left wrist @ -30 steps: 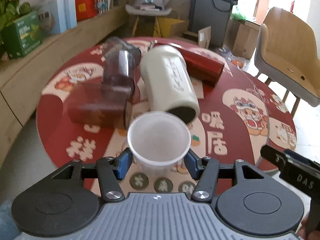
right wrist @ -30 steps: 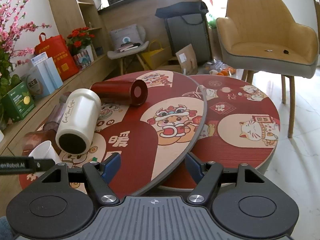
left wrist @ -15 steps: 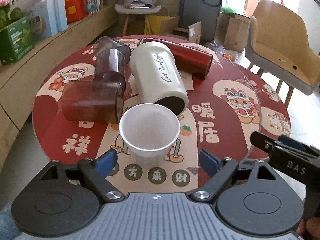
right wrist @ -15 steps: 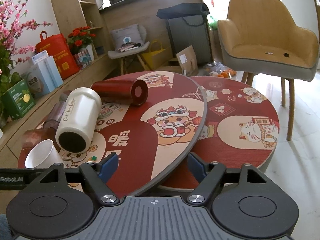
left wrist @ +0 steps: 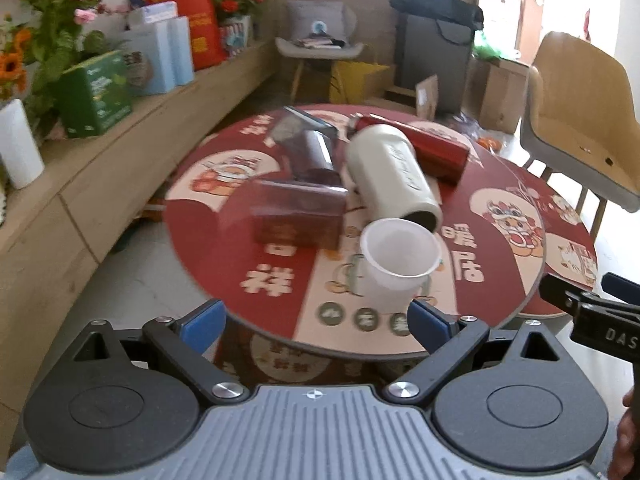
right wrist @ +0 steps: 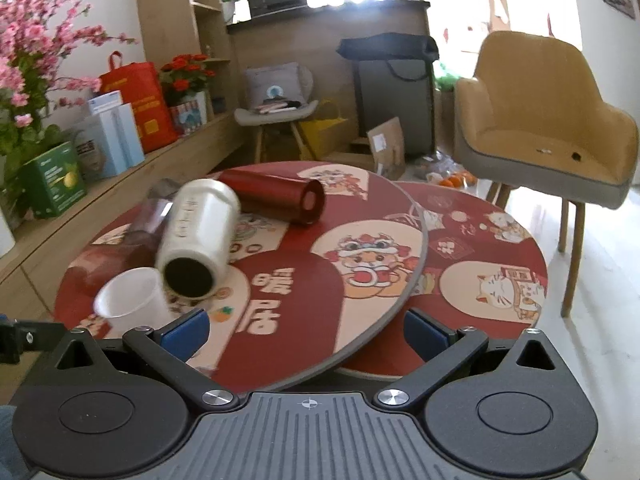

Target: Flip cup upright

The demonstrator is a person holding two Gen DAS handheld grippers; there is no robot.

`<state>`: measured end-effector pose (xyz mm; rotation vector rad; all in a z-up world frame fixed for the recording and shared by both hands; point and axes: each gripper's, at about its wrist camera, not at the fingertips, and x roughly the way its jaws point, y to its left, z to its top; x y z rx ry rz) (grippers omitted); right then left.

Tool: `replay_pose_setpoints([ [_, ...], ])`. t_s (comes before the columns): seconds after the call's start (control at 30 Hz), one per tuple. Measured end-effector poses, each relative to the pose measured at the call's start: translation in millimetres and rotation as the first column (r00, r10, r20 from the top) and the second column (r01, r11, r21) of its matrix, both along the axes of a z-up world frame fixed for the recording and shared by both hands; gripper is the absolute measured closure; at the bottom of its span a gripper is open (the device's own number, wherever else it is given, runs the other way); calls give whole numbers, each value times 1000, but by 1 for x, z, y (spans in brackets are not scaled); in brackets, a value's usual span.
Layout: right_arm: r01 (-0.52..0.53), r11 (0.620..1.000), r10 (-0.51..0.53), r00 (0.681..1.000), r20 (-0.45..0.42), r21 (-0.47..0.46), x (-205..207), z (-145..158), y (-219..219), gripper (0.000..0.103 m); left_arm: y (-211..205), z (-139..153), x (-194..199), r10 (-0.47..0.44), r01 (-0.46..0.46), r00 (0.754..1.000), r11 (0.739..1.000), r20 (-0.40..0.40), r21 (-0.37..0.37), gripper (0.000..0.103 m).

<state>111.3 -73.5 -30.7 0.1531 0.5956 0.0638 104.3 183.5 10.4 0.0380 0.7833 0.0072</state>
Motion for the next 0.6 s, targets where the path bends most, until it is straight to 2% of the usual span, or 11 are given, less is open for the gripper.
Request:
replay_pose_setpoints([
  [0.17,-15,1000,15,1000,-16,5,-21,19,16,0,23,15,-15,5,-5,1000,1000,21,27,4],
  [0.33,-26,1000,26,1000,3,2,-47,40,31,0,32,23,-31,18,-19,1000,998,17,63,4],
  [0.5,-39,999,39,999,3,-21,-71,49,43,0,35,22,-51,26,-25,1000,1000,19,-7,4],
  [0.6,-38,999,38,999,6,-32,-82,53,46,0,29,21,-65,15,-16,999,1000,31,16,4],
])
